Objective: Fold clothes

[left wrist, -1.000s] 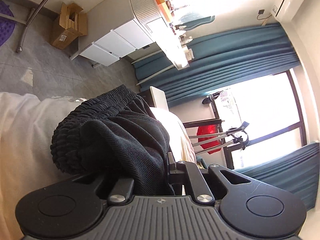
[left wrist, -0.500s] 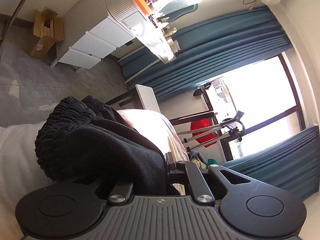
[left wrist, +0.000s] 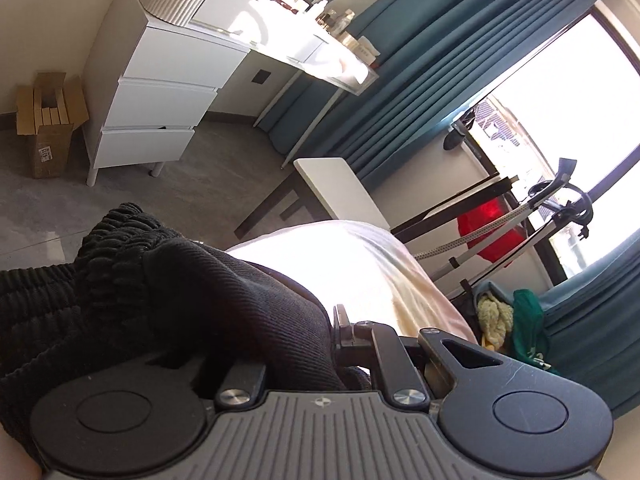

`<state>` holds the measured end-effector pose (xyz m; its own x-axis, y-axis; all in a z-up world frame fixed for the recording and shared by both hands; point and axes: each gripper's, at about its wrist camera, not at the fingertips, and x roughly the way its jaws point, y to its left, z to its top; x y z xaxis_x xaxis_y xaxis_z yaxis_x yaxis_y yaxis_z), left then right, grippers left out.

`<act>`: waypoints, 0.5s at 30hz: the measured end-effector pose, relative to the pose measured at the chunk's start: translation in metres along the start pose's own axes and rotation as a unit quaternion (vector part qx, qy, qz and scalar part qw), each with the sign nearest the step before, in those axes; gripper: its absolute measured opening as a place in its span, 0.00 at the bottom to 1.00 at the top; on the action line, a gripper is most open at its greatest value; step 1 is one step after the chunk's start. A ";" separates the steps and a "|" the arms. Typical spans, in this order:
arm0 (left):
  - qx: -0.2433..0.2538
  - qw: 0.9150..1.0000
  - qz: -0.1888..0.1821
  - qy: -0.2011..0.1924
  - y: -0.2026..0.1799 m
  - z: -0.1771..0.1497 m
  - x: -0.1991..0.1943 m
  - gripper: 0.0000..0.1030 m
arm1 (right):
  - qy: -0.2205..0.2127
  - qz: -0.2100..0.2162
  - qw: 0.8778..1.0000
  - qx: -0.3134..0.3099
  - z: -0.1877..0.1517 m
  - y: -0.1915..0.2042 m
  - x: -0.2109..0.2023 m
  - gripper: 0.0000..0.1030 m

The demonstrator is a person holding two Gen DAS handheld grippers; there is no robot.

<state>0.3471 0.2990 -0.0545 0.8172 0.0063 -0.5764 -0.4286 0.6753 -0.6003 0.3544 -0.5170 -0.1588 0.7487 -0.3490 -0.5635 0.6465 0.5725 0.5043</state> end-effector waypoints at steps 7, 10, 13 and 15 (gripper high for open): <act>0.016 1.000 -0.001 0.011 0.006 -0.014 0.021 0.23 | -0.022 0.047 0.999 0.003 0.001 -0.022 -0.036 0.11; 0.013 0.999 -0.029 0.010 0.008 -0.014 0.003 0.45 | -0.031 0.067 0.997 0.005 0.002 -0.032 -0.052 0.12; 0.046 0.996 -0.074 -0.026 0.006 -0.025 -0.047 0.54 | -0.040 0.087 0.995 0.006 0.002 -0.042 -0.067 0.13; 0.068 0.987 -0.123 -0.075 0.009 -0.041 -0.087 0.70 | -0.047 0.100 0.994 0.007 0.003 -0.048 -0.077 0.15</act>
<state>0.2565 0.2744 -0.0328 0.9422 -0.0678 -0.3281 -0.1628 0.7633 -0.6252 0.2658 -0.5195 -0.1379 0.8727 -0.2964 -0.3880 0.4842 0.6275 0.6098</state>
